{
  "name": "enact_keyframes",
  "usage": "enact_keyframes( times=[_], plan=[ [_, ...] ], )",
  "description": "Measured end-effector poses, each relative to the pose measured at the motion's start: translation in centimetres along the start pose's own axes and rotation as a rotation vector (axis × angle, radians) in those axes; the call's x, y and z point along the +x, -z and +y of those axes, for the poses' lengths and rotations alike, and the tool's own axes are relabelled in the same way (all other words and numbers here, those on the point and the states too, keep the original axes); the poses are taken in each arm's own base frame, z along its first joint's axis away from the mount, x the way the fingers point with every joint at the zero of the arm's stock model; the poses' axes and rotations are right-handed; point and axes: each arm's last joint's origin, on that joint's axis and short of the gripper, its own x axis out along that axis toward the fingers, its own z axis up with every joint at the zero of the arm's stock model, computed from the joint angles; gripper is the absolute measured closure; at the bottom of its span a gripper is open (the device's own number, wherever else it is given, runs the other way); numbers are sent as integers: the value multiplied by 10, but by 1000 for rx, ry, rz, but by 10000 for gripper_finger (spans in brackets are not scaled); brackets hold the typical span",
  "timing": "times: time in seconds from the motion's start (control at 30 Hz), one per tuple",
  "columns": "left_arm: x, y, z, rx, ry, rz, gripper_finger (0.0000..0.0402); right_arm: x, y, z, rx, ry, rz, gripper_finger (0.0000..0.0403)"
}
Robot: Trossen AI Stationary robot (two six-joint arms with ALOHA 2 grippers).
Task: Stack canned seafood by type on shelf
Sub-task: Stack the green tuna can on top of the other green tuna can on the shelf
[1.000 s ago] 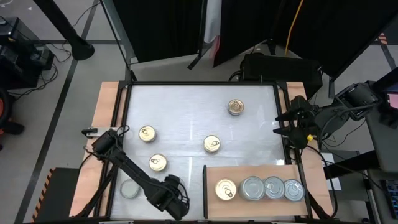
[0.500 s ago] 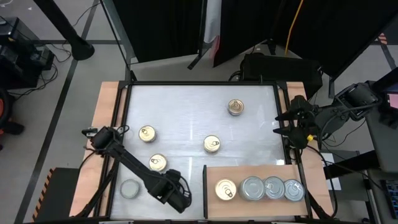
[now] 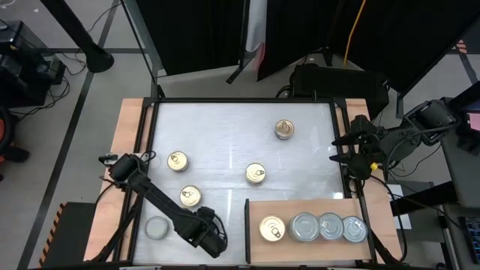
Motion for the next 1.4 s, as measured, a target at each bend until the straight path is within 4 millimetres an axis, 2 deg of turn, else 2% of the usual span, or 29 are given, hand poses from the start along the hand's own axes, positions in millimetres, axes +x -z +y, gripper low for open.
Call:
enact_keyframes(
  times=[0.93, 1.1, 1.23, 1.4],
  plan=[
    [11, 2, 6, 51, 14, -36, 401, 0, 0, 0, 2, 3, 2, 151],
    [16, 9, 11, 35, -1, -35, 401, 0, 0, 0, 20, 3, 2, 151],
    [36, 16, 23, -23, -62, -42, 401, 0, 0, 0, 23, 3, 2, 151],
    [37, 30, 25, -65, -7, -20, 401, 0, 0, 0, 26, 2, 4, 151]
  ],
)
